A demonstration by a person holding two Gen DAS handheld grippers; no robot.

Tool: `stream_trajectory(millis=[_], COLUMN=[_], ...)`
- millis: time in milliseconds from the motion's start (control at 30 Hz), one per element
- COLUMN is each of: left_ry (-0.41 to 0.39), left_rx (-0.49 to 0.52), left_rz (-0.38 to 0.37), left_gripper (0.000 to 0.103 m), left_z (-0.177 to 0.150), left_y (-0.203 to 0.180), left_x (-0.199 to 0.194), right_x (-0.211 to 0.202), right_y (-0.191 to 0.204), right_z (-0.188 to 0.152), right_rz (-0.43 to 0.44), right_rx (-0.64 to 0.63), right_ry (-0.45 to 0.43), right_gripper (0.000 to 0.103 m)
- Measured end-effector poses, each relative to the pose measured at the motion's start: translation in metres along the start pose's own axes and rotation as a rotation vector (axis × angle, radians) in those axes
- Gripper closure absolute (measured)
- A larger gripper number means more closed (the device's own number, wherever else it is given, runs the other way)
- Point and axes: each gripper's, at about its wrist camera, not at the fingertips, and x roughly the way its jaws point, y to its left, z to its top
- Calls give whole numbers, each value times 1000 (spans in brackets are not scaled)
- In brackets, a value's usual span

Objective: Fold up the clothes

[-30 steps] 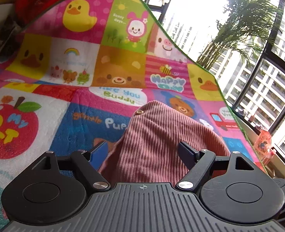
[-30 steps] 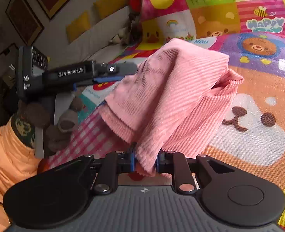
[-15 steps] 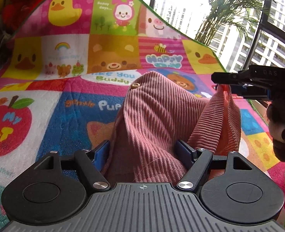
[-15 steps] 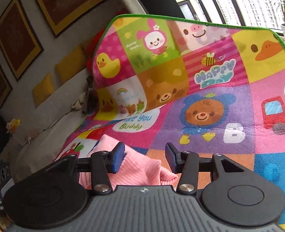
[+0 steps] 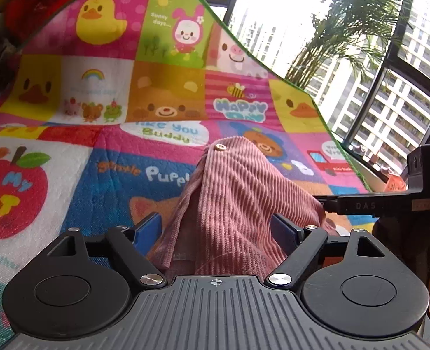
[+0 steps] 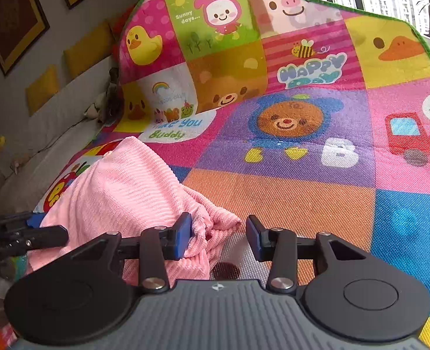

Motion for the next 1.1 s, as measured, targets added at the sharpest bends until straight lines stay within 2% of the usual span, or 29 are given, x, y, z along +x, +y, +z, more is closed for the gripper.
stream_trajectory(millis=[67, 167, 300, 500, 700, 833, 867, 933, 1000, 1100], left_ry=[2, 50, 81, 58, -16, -49, -54, -63, -68, -72], left_rx=[10, 25, 31, 47, -27, -55, -57, -64, -69, -72], left_rz=[13, 42, 60, 82, 146, 172, 175, 177, 171, 156], left_gripper=[15, 16, 16, 16, 13, 10, 10, 10, 10, 10], left_z=[1, -6, -14, -6, 5, 10, 10, 11, 12, 14], left_y=[-1, -2, -3, -5, 11, 18, 19, 20, 20, 19], left_x=[0, 10, 18, 9, -19, -33, -35, -38, -38, -38], right_x=[-4, -13, -45, -76, -57, -44, -44, -46, -48, -56], right_y=[1, 3, 13, 72, 118, 138, 139, 137, 136, 134], right_z=[0, -3, -14, -32, -51, -67, -65, -59, -52, -58], right_rz=[-10, -14, 88, 150, 150, 74, 81, 119, 156, 233], right_rx=[-23, -33, -56, -386, -655, -839, -830, -776, -722, -698], right_ry=[7, 15, -23, -93, -56, -95, -93, -73, -54, 23], right_gripper=[62, 62, 62, 62, 61, 61, 63, 81, 93, 96])
